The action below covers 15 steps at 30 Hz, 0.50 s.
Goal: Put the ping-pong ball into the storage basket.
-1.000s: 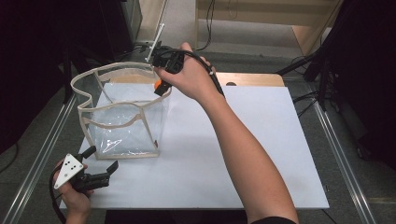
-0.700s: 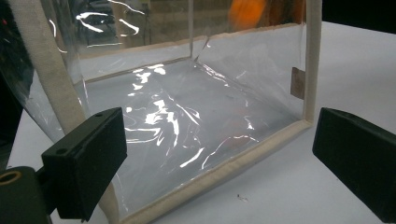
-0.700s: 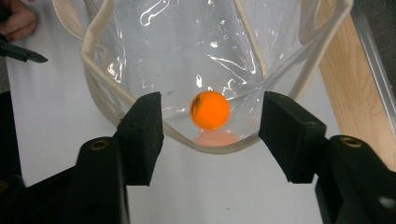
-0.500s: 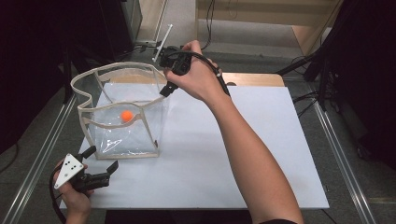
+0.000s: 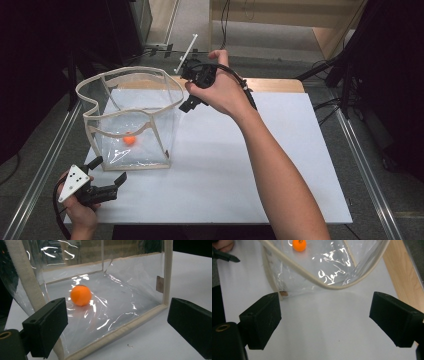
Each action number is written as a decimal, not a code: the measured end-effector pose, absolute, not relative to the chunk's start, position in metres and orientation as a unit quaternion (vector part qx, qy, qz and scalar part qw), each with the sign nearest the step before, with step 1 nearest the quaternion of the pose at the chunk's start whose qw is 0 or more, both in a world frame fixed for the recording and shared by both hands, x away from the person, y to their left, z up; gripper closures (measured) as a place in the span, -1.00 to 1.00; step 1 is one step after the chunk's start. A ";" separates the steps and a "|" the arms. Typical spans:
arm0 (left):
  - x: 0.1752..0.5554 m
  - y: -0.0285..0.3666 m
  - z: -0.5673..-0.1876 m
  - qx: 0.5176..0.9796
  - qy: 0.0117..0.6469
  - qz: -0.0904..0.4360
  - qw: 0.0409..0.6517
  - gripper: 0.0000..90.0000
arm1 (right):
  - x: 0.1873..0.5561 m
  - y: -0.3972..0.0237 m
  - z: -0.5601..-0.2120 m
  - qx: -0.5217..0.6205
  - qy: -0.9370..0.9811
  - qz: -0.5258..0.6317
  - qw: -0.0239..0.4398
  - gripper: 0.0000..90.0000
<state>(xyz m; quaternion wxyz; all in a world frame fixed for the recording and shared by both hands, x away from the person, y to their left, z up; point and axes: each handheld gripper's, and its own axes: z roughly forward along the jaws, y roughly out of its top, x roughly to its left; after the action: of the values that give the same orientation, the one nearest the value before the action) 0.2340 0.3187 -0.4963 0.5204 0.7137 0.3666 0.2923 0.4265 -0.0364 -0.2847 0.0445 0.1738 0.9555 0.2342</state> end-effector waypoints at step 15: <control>0.234 0.319 -0.496 0.714 0.367 0.293 0.519 -0.92 | 0.413 -0.058 -0.310 0.198 0.952 0.229 0.040 -1.00</control>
<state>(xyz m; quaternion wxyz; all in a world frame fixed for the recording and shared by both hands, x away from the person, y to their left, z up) 0.2338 0.3185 -0.4963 0.5190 0.7141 0.3670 0.2932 0.4127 -0.0575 -0.3101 0.0401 0.1981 0.9522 0.2291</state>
